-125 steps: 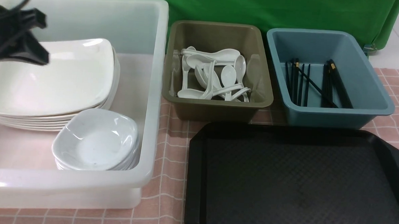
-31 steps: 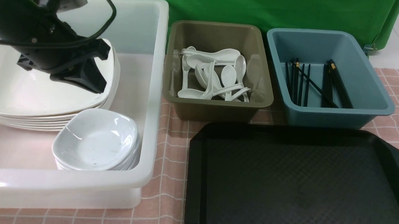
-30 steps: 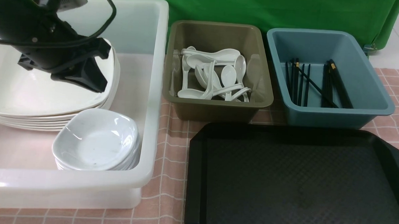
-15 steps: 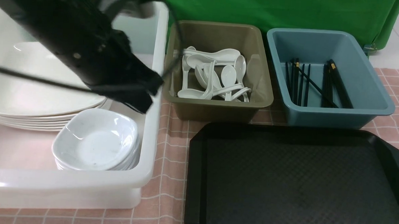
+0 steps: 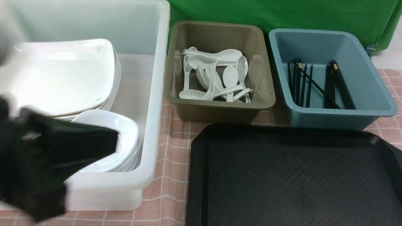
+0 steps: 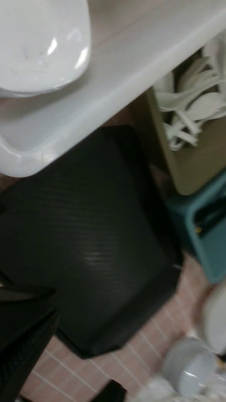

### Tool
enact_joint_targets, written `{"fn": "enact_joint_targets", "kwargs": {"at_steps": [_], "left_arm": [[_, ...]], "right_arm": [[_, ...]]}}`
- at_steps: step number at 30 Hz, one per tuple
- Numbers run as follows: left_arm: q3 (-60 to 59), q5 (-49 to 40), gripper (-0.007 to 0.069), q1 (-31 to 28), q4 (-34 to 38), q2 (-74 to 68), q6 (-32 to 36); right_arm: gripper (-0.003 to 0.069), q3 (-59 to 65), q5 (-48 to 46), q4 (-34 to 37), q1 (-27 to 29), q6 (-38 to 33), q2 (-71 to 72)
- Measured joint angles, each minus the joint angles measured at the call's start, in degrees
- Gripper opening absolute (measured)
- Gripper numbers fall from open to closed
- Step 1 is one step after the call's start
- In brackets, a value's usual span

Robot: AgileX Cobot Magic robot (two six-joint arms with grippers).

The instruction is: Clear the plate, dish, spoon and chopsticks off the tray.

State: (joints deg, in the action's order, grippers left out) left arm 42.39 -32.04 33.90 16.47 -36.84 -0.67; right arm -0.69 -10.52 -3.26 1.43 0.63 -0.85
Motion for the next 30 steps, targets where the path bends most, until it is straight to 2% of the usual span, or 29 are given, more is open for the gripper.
{"fn": "enact_joint_targets", "kwargs": {"at_steps": [3,7,13,15,23,30], "left_arm": [[-9.5,12.0,-0.0003,0.0,0.8,10.3,0.0],[-16.2,19.7,-0.0003,0.0,1.5,18.8,0.0],[-20.3,21.3,-0.0003,0.0,-0.5,24.1,1.3],[-21.5,21.3,-0.0003,0.0,-3.2,24.4,2.0],[-22.2,17.0,-0.0003,0.0,-7.0,24.4,2.1],[-22.7,17.9,-0.0001,-1.2,-13.6,25.6,1.9]], "right_arm": [[0.0237,0.0,0.0,0.0,0.0,0.0,0.0],[0.0238,0.0,0.0,0.0,0.0,0.0,0.0],[0.024,0.0,0.0,0.0,0.0,0.0,0.0],[0.024,0.0,0.0,0.0,0.0,0.0,0.0],[0.024,0.0,0.0,0.0,0.0,0.0,0.0],[0.024,0.0,0.0,0.0,0.0,0.0,0.0]]}}
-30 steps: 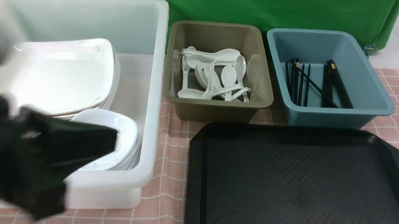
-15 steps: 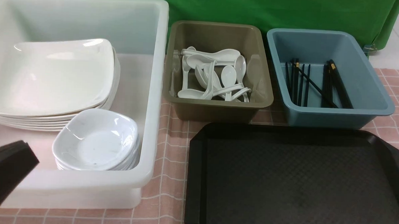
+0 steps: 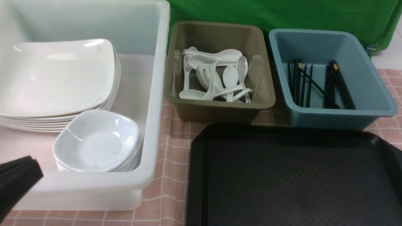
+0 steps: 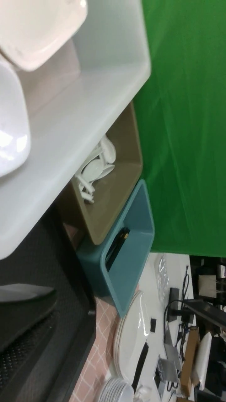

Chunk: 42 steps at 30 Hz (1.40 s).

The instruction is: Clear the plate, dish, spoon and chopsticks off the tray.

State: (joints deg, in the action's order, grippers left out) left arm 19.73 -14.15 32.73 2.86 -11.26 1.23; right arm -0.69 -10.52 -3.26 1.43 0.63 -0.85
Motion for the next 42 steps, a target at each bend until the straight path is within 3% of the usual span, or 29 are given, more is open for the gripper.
{"fn": "enact_joint_targets", "kwargs": {"at_steps": [3,10,15,26,42], "left_arm": [[-1.9,2.1,-0.0001,-3.5,-0.5,1.3,-0.1],[-13.6,8.5,0.0,-24.4,0.1,3.5,-2.0],[-19.1,9.2,0.0,-32.8,0.1,9.7,-2.5],[-20.1,1.1,0.0,-34.3,-1.4,11.3,-3.4],[-20.1,0.9,0.0,-34.3,-1.5,11.3,-2.2]], "right_arm": [[0.024,0.0,0.0,0.0,0.0,0.0,0.0],[0.024,0.0,0.0,0.0,0.0,0.0,0.0],[0.024,0.0,0.0,0.0,0.0,0.0,0.0],[0.024,0.0,0.0,0.0,0.0,0.0,0.0],[0.0241,0.0,0.0,0.0,0.0,0.0,0.0]]}}
